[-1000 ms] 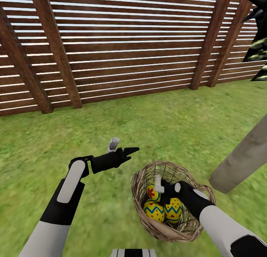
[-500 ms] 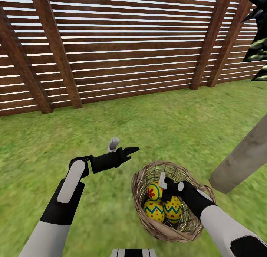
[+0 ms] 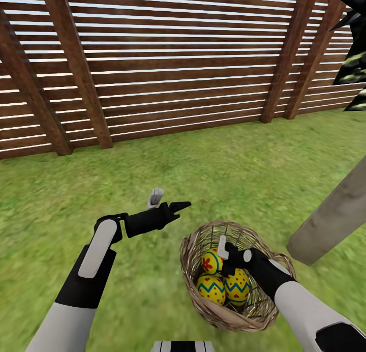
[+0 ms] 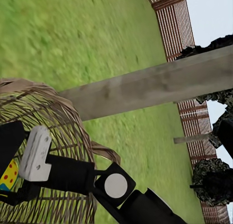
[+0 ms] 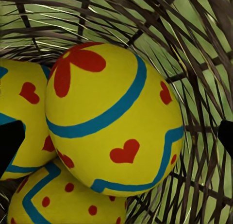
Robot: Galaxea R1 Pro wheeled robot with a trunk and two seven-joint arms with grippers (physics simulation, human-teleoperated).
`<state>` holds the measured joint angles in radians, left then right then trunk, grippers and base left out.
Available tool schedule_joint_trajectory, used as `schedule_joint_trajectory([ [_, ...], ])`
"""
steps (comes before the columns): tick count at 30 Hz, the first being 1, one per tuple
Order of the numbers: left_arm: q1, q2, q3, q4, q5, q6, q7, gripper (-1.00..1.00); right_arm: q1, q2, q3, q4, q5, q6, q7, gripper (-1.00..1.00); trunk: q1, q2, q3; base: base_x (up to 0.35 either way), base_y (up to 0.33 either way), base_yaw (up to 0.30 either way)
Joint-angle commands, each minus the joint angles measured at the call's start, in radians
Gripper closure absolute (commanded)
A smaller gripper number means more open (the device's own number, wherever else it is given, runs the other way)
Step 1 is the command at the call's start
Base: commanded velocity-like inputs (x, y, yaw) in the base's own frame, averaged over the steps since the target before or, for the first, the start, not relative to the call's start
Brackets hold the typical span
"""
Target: Take the three Easter eggs out of the wicker basket on the lawn in the garden, then place them on the lawn next to a single tree (choose any tree) so that all three eggs are next to the same tree and none are left in the basket.
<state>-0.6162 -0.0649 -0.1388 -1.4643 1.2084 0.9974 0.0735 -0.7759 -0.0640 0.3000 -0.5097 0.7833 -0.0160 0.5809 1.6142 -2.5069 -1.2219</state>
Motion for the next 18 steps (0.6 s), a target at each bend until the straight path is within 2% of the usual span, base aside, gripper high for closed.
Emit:
schedule_joint_trajectory([
  [1, 0.0, 0.0, 0.001, -0.001, 0.008, 0.003, 0.007, -1.0, 0.0, -0.001, 0.004, -0.002, 0.009, -0.003, 0.003, -1.0, 0.0, 0.0, -0.001, 0.0, 0.0, 0.0],
  [18, 0.0, -0.001, -0.001, 0.001, 0.008, 0.003, 0.005, -1.0, 0.0, -0.004, 0.013, -0.001, 0.012, -0.018, 0.01, -1.0, 0.002, -0.001, -0.016, 0.0, 0.0, 0.0],
])
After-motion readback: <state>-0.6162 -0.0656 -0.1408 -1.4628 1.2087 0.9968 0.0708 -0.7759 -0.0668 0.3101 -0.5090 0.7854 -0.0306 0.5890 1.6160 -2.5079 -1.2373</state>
